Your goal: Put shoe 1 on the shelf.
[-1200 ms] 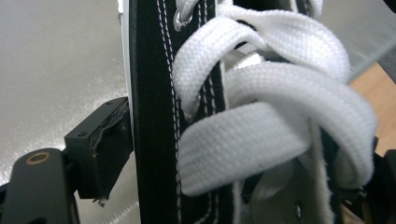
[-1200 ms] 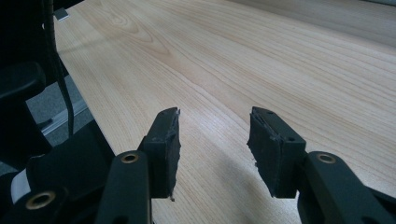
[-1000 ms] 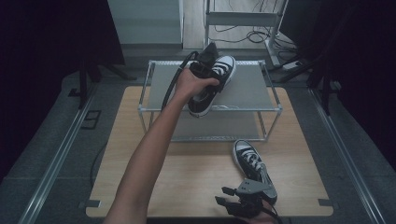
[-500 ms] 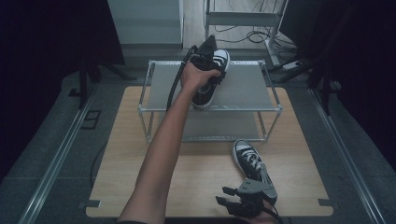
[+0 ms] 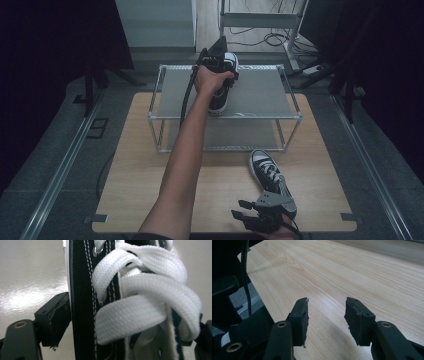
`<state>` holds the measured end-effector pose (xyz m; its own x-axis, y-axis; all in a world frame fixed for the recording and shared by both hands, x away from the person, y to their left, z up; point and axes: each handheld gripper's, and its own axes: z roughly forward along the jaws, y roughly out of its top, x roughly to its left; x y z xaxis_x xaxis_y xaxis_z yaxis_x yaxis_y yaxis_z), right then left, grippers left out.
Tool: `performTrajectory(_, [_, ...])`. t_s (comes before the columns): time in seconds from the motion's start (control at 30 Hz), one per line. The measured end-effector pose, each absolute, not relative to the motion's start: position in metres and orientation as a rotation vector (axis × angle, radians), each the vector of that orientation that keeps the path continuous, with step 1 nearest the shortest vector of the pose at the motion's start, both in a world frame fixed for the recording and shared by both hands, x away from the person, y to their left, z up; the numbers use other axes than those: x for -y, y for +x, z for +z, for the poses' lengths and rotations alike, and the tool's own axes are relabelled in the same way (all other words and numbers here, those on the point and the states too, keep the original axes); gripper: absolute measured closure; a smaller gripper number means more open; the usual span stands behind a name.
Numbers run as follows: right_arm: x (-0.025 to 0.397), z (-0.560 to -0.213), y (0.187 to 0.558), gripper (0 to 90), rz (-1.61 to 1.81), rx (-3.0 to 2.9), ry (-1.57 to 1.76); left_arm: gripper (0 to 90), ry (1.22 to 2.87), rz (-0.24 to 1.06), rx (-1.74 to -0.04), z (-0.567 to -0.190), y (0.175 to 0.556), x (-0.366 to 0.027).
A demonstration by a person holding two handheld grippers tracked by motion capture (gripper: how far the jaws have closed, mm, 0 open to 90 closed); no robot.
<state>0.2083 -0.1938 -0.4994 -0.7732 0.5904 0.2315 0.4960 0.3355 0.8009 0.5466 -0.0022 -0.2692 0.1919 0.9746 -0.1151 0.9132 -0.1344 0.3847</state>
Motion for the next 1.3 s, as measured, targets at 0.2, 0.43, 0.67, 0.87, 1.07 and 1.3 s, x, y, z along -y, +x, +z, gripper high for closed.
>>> performTrajectory(0.2, [0.193, -0.500, 0.208, 53.7, 1.435, -2.484, 1.016, 16.0, 2.069, 0.233, -1.836, -0.271, 0.550, -0.001])
performTrajectory(0.43, [0.194, -0.500, 0.209, 53.8, 1.431, -2.487, 1.018, 15.9, 2.070, 0.239, -1.870, -0.274, 0.553, -0.002])
performTrajectory(0.67, [0.193, -0.500, 0.209, 53.9, 1.425, -2.492, 1.015, 15.7, 2.043, 0.241, -1.919, -0.276, 0.555, -0.004])
performTrajectory(0.87, [0.194, -0.500, 0.209, 53.9, 1.425, -2.492, 1.018, 15.6, 2.018, 0.238, -1.964, -0.278, 0.557, -0.006])
performTrajectory(1.07, [0.194, -0.500, 0.209, 54.0, 1.424, -2.494, 1.018, 15.4, 2.003, 0.233, -1.986, -0.279, 0.558, -0.008])
performTrajectory(1.3, [0.193, -0.501, 0.209, 53.9, 1.420, -2.497, 1.015, 15.2, 2.010, 0.230, -1.996, -0.283, 0.560, -0.008])
